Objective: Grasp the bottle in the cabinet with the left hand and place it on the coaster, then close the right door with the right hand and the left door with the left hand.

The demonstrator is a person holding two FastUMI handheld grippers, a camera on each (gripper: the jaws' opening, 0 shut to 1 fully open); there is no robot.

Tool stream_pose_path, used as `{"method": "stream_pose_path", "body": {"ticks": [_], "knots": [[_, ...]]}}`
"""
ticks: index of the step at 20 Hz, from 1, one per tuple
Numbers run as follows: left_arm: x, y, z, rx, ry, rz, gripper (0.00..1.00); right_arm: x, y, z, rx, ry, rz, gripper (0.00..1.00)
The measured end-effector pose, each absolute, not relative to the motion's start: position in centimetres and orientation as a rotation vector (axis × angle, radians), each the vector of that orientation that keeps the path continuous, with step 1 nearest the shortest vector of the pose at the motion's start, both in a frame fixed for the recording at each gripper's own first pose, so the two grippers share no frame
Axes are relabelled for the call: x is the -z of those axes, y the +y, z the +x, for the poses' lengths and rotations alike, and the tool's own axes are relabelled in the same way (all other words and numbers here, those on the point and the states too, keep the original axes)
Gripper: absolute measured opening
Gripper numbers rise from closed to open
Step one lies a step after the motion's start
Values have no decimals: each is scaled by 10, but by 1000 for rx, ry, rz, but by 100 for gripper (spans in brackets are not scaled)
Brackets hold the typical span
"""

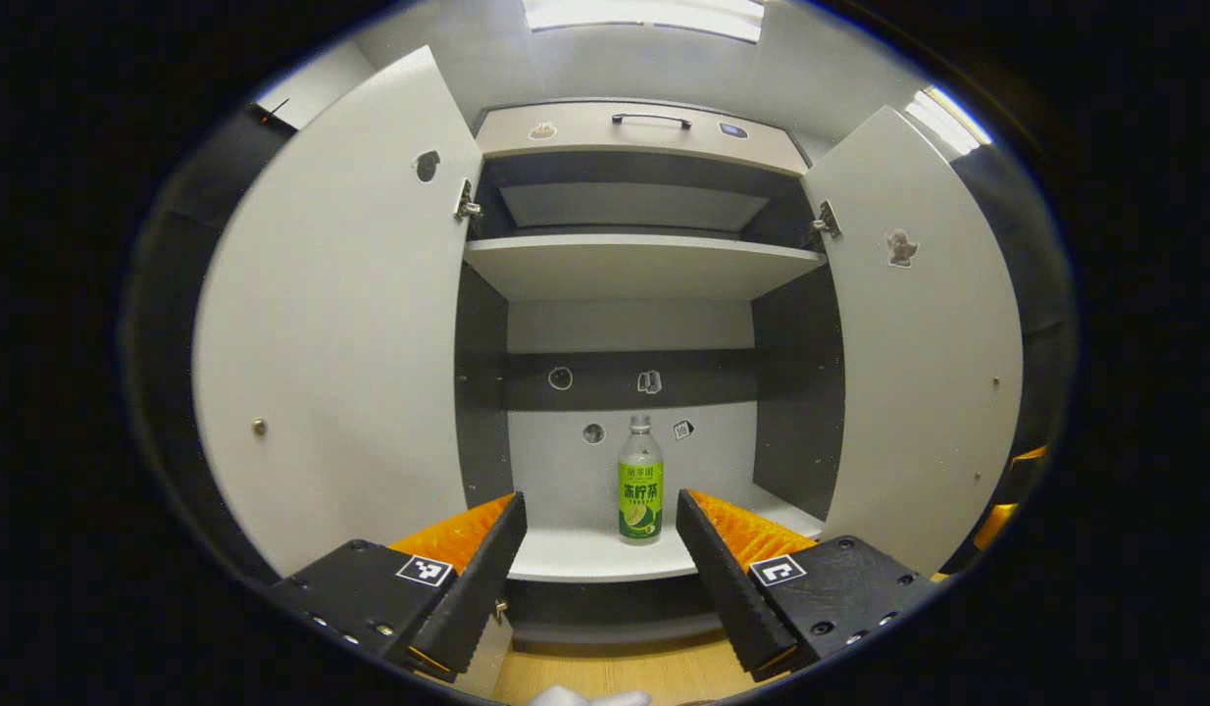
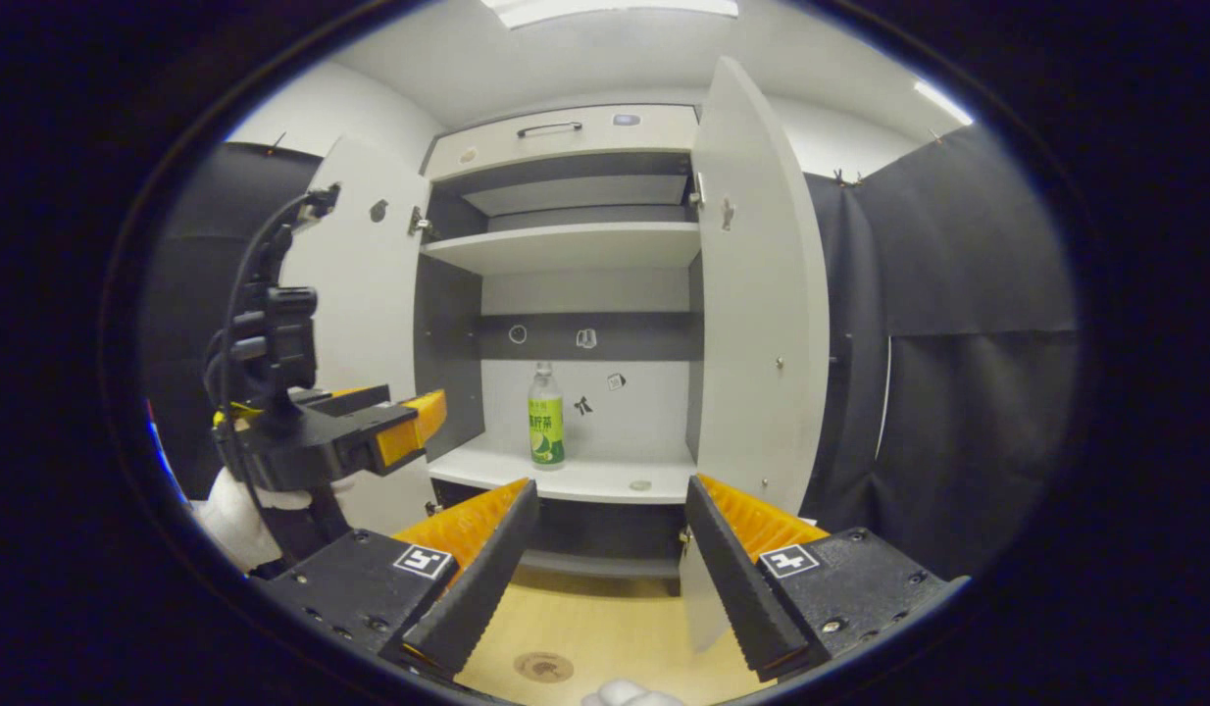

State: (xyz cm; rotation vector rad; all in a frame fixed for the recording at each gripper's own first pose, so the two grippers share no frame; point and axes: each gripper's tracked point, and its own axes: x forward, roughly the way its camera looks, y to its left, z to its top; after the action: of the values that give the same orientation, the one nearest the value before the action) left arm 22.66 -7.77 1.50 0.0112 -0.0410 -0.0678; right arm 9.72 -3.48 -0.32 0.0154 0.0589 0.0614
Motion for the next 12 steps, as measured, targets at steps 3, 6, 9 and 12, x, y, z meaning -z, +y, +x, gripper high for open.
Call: {"method": "stream_pose_path", "body": {"ticks": [3, 6, 9, 12], "knots": [[-14, -93, 281, 71, -51, 15, 94, -1, -38, 101, -63, 56, 4, 99], [-3, -110, 329, 73, -42, 11, 94, -3, -41, 101, -62, 59, -11, 99], [18, -126, 370, 79, 2, -5, 94, -2, -40, 101, -68, 62, -26, 99], [42, -126, 407, 55, 58, -14, 95, 1, -39, 103, -78, 74, -32, 99]]}}
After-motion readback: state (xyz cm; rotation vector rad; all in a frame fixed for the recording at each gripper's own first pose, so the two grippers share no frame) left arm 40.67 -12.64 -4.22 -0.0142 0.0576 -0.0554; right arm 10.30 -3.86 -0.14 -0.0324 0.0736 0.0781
